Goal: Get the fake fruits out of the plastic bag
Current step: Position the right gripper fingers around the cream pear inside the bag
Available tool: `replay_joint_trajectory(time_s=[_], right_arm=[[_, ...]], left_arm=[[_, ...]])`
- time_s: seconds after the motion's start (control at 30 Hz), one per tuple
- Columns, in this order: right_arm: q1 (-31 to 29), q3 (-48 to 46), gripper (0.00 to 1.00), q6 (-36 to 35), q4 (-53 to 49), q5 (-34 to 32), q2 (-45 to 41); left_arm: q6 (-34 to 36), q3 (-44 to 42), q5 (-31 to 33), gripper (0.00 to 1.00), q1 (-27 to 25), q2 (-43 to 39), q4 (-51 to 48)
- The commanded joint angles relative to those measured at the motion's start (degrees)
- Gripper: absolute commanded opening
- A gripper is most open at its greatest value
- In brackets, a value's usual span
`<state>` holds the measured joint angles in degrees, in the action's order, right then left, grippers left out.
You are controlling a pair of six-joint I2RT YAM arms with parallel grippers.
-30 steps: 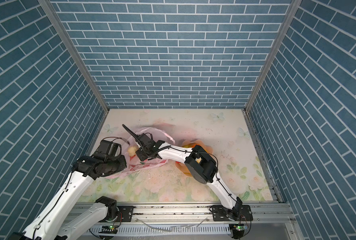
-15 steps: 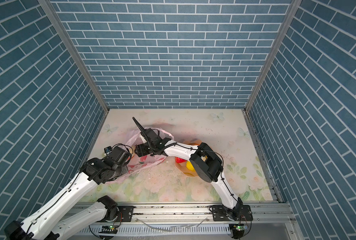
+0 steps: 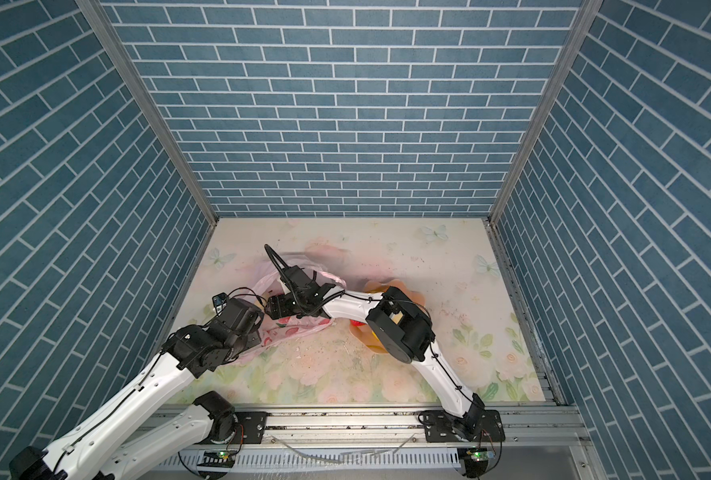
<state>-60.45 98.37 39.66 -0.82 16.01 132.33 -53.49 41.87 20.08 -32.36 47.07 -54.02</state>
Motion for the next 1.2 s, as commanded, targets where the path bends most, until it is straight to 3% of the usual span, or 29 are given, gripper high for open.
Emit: replay_joint_trajectory(time_s=[0.0,1.17], right_arm=[[-0.4,3.8,0.79,3.5,2.1,0.6,1.6],[-0.6,15.3,0.82,11.2,4.9,5.9,10.4]], left_arm=[[0.5,-1.0,0.4,0.0,-0.4,-1.3,0.1],[5.4,-4.0,-4.1,0.0,-0.3,-1.2,6.9]])
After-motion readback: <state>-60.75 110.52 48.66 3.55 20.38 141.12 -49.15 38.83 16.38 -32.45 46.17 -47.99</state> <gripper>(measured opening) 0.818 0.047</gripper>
